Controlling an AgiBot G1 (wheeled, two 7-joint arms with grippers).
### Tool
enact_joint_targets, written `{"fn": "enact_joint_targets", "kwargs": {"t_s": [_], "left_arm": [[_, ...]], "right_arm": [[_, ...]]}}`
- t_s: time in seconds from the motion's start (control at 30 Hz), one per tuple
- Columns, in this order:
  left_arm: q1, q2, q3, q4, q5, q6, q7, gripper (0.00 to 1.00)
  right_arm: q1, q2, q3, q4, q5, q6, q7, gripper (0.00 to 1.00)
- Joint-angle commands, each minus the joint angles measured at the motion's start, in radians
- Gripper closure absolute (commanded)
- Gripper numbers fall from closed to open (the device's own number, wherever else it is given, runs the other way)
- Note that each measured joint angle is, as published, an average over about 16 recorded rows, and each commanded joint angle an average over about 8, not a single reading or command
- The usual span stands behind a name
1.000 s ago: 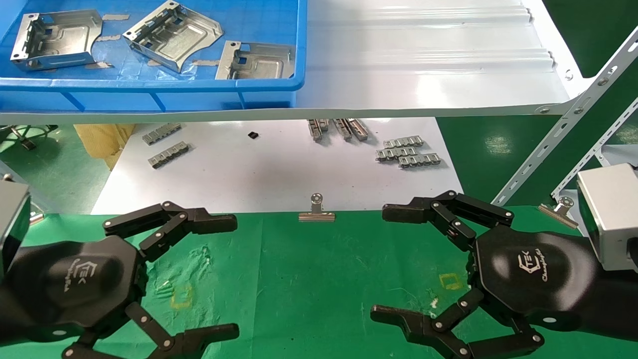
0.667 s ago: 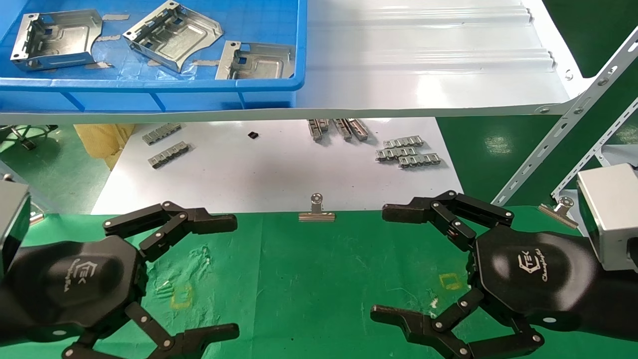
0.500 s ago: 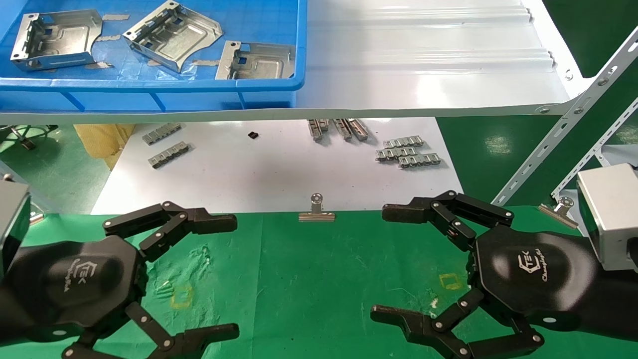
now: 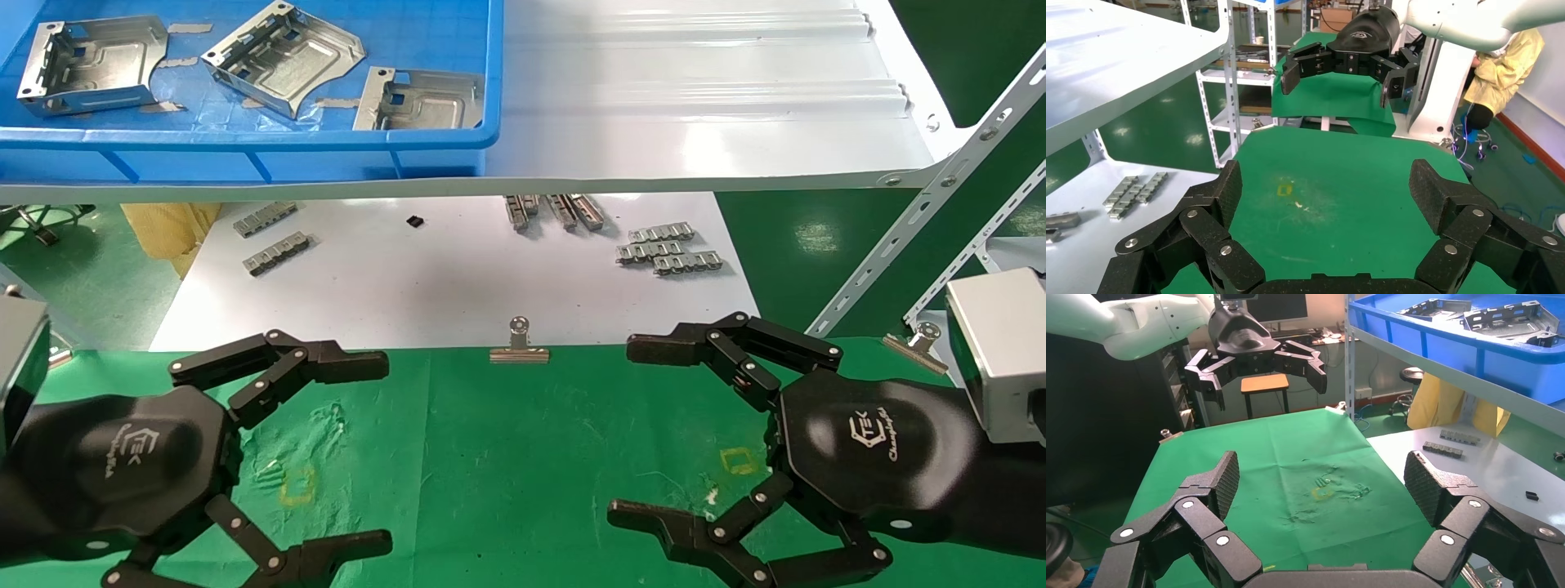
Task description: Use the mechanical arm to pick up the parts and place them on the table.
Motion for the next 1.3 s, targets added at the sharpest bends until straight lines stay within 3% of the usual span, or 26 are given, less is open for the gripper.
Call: {"fn": "enact_joint_targets", "kwargs": {"t_s": [0.03,0.07,1.3], "left_arm": [[0.0,0.0,0.0,0.0,0.0,0.0,0.0,0.0],[0.0,0.0,0.0,0.0,0.0,0.0,0.0,0.0],[0.0,0.0,0.0,0.0,0.0,0.0,0.0,0.0]], "right_arm": [[0.0,0.0,0.0,0.0,0.0,0.0,0.0,0.88],[0.0,0.0,0.0,0.0,0.0,0.0,0.0,1.0],[0.0,0.0,0.0,0.0,0.0,0.0,0.0,1.0]]}}
